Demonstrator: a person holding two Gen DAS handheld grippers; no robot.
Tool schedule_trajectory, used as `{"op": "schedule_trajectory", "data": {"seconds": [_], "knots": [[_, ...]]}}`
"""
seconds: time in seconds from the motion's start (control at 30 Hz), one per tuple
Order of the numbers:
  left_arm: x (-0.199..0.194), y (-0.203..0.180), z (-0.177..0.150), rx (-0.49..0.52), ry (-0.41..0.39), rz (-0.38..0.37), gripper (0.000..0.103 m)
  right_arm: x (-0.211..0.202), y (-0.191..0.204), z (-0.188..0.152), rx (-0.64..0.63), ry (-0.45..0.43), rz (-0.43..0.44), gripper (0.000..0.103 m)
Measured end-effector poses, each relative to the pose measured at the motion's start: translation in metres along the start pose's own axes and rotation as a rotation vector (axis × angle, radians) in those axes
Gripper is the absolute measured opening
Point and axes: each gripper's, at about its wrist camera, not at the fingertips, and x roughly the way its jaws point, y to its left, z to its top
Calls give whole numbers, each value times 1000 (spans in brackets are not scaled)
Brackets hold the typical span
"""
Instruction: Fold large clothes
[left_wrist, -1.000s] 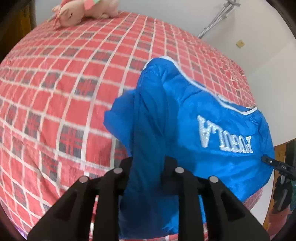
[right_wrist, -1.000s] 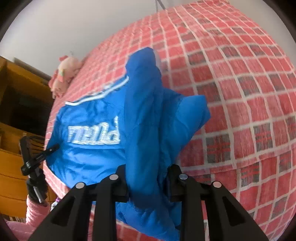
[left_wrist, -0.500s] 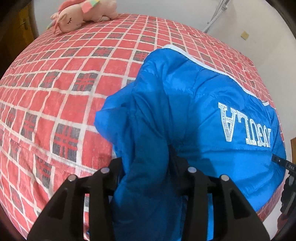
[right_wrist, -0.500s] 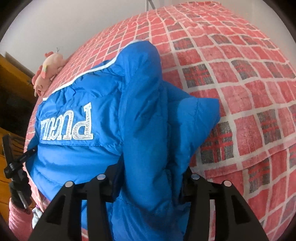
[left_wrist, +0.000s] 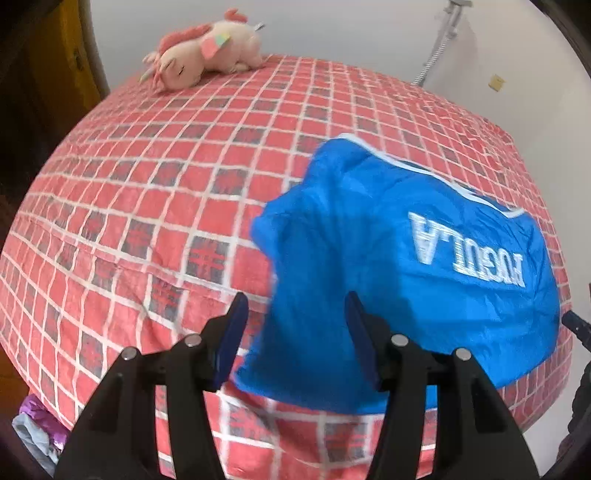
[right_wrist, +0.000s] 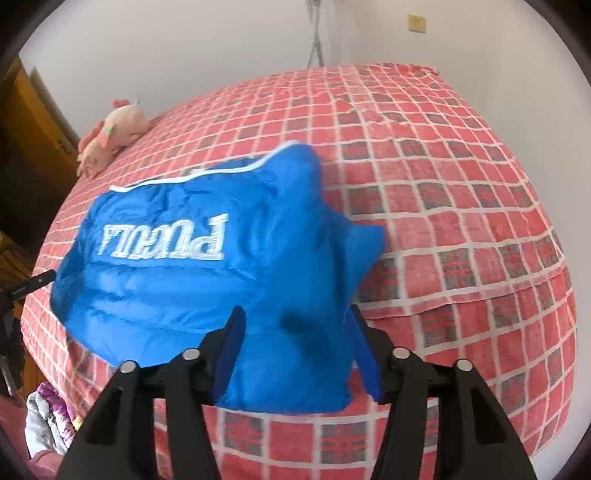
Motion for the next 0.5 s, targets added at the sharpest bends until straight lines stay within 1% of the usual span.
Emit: {"op": "schedule_trajectory", "data": {"seconds": [0.13,0.2,0.27,0.43,0.5], "knots": [[-7,-44,-6,85,-41,12,53,5,19,1,-43,-12,-31,41],[-5,-61,-10,123,-49,18,54,7,23,1,-58,-17,-37,36],[0,-77,-15,170,-50,30,54,10,25,0,-64,-22,-50,33],[21,-84,-23,164,-2,18,53,26,18,-6,-48,-1,-72,31],[30,-84,-28,160,15,22,53,34,14,-9,-42,8,-83,29]]}}
